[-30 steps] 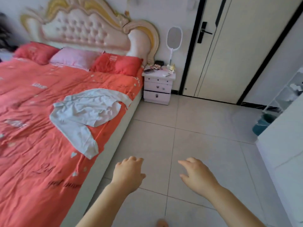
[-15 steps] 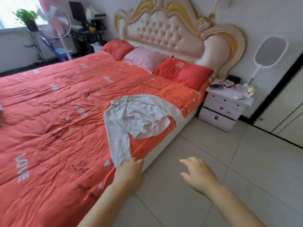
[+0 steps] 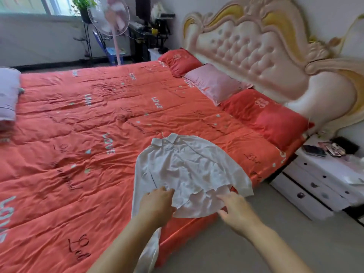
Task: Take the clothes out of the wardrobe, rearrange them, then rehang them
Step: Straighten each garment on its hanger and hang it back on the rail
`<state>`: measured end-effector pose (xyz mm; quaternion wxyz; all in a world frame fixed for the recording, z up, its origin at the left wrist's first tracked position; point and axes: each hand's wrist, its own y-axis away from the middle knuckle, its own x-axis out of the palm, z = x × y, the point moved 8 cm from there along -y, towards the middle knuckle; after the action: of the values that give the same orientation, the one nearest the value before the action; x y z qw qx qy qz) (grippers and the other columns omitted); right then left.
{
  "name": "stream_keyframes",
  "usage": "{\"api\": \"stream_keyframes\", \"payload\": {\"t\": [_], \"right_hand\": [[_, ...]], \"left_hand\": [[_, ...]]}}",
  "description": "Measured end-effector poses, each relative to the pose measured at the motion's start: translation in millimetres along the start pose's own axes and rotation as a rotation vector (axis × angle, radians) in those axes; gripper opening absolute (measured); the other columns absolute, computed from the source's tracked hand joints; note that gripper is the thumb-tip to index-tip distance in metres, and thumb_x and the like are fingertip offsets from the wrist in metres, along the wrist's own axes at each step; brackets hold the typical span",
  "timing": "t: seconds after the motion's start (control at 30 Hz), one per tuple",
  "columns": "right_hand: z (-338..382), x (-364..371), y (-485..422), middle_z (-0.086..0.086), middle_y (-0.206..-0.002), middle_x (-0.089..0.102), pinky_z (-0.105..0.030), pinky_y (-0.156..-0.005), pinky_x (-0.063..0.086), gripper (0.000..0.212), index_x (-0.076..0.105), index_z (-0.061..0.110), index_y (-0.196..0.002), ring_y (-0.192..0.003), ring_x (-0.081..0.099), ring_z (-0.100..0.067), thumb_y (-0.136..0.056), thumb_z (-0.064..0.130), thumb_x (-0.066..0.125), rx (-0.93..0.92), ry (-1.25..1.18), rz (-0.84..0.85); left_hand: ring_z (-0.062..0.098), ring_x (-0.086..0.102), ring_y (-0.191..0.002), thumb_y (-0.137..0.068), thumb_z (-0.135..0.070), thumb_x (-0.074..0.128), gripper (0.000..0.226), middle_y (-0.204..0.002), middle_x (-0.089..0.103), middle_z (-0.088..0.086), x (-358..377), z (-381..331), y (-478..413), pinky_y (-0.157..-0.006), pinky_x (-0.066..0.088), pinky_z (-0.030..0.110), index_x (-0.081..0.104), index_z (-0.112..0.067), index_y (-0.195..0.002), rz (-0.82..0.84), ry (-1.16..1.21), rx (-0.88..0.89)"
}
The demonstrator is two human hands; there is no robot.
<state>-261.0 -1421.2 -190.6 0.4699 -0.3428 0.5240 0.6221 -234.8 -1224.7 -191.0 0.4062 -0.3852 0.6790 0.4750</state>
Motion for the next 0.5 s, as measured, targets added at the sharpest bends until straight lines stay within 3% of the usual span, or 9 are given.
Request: {"api": "stream_keyframes", "payload": {"t": [0.33, 0.5], "right_hand": [[38.1, -40.1, -186.4, -0.005, -0.128, 0.05, -0.034, -0.098, 0.041, 0.04, 0.051, 0.019, -0.13, -0.119, 0.047, -0.023, -0.092, 0.029, 0.048, -0.172, -0.001, 0.095], [61.7, -31.4, -307.6, -0.002, -0.136, 0.048, -0.033, -0.103, 0.038, 0.048, 0.045, 0.021, -0.136, -0.126, 0.043, -0.021, -0.09, 0.028, 0.052, -0.318, 0.064, 0.216]], "left_hand": [[0.023, 0.049, -0.118, -0.092, -0.041, 0.052, 0.051, -0.131, 0.047, 0.002, -45.1, 43.2, -135.0, -0.091, 0.04, 0.034, 0.037, -0.022, -0.138, -0.007, 0.069, -0.124], [0.024, 0.048, -0.118, -0.093, -0.038, 0.051, 0.047, -0.13, 0.048, 0.001, -52.3, 70.7, -212.9, -0.09, 0.039, 0.034, 0.039, -0.022, -0.135, 0.006, 0.124, -0.245]]}}
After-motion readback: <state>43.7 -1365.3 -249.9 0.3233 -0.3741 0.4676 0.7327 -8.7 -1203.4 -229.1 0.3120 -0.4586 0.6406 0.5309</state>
